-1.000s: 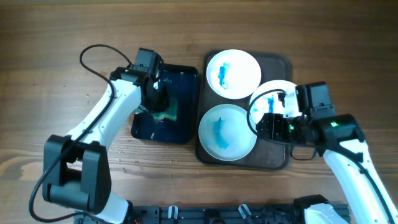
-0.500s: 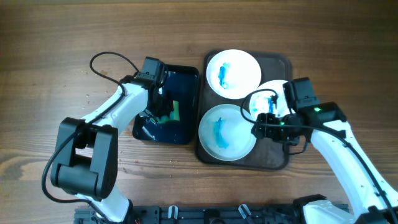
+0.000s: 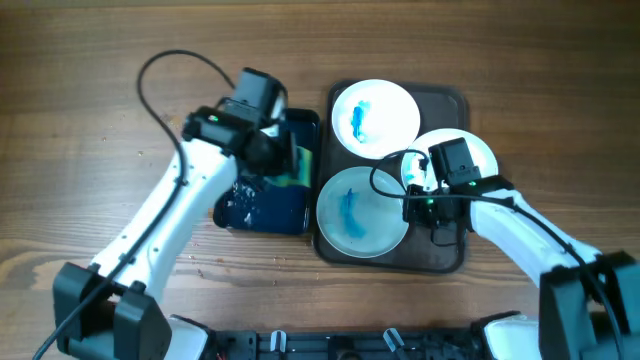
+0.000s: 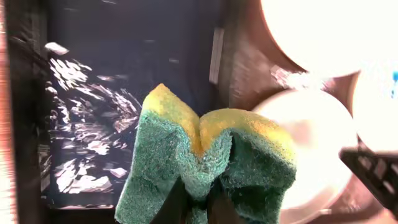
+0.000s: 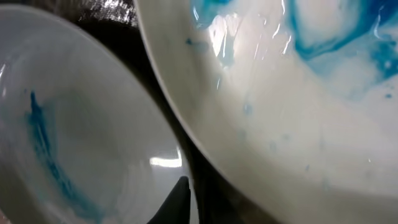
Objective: Clean dirty plates on tray and stack at the side
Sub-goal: 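Scrub the front plate with the sponge in the left gripper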
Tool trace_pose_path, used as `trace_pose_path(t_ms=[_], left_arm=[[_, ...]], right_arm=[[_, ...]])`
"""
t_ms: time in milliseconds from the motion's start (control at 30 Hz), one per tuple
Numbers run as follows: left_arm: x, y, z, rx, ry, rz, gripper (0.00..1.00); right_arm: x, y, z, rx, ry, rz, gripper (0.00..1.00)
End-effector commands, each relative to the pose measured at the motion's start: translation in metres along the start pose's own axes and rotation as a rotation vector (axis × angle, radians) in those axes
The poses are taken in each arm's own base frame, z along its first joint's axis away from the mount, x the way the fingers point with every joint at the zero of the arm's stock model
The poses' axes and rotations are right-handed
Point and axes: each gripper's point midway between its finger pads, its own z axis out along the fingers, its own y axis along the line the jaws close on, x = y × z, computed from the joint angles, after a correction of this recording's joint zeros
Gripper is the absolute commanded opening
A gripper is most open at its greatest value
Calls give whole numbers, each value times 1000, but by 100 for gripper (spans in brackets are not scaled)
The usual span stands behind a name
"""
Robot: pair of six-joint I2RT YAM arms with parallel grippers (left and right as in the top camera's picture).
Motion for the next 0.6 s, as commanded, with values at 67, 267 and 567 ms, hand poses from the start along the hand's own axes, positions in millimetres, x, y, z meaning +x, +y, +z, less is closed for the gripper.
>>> trace_pose_path(t_ms=[67, 267, 567], left_arm=[[11, -55, 9, 118, 23, 13, 4], [32, -96, 50, 196, 128, 39, 4], [42, -78, 151, -46, 130, 98, 4]], right_arm=[[7, -30, 24, 138, 38, 66, 4], [8, -39, 24, 187, 28, 191, 4], [9, -40, 24, 191, 31, 190, 4]])
